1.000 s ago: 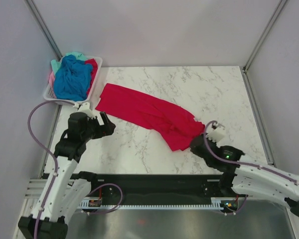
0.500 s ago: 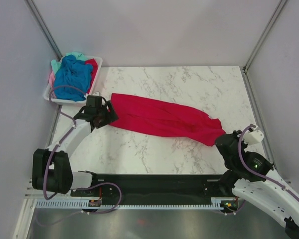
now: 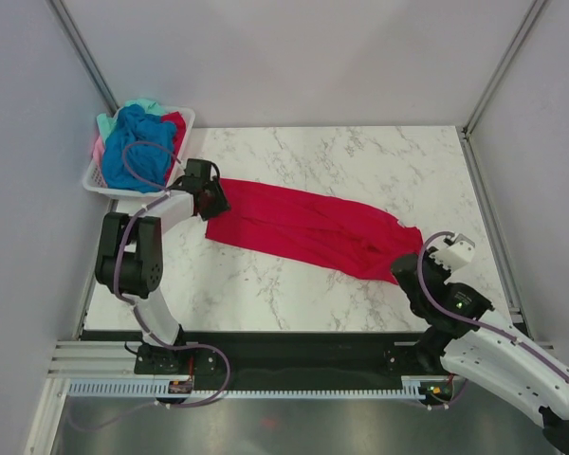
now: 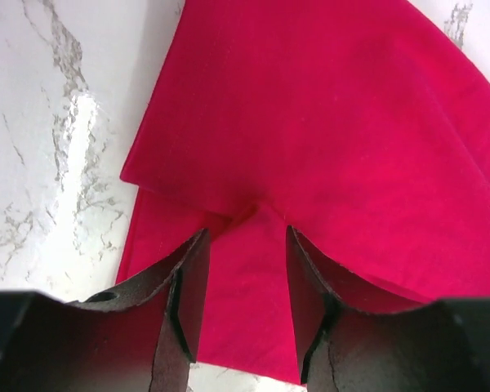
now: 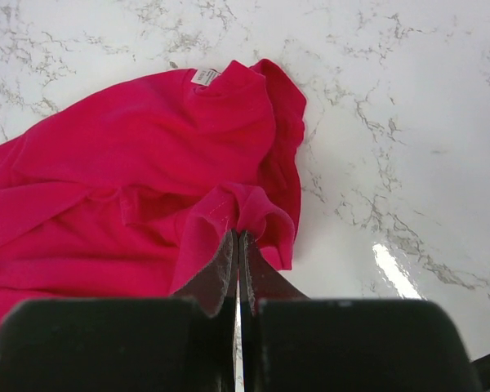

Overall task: Fold and stack the t-shirts
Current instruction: Flatten the tshirt out

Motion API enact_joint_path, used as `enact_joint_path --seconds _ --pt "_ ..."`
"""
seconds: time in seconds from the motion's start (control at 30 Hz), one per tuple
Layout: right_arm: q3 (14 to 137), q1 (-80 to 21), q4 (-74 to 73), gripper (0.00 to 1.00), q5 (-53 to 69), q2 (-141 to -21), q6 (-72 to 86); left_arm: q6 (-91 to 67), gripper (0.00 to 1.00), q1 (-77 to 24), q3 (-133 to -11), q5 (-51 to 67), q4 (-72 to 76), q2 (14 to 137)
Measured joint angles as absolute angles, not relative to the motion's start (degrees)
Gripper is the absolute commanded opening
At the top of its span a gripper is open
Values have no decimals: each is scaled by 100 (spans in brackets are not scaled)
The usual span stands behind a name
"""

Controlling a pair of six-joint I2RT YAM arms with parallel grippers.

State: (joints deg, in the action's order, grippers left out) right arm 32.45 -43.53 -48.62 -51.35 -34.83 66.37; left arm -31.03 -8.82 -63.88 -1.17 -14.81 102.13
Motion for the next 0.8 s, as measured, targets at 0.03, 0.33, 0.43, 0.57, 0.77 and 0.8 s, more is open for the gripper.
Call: enact_joint_path --seconds 0.03,0.33,0.43,0.57,0.77,0.8 --pt "3245 -4353 -4818 0 -5129 -3498 6602 -3100 50 -882 -6420 -152 -1481 10263" --pt "3242 -4353 -4604 0 -5098 -3551 6337 -3037 53 -932 -6665 -294 -1459 10634" --pt "3238 -4353 -4584 0 -5078 -3522 6311 -3033 50 -956 -6702 -287 -1448 10742" --pt "3238 -4353 -4580 0 -5061 -3479 6294 -3017 39 -993 -6755 -246 -1439 10774" --pt "3238 -4353 -4576 0 -5030 -3439 6272 -2995 25 -1039 -6755 -237 -1441 10777" --pt "3236 -4353 -4578 0 -5022 -3439 6272 -2993 23 -1041 -6751 -239 -1446 10772"
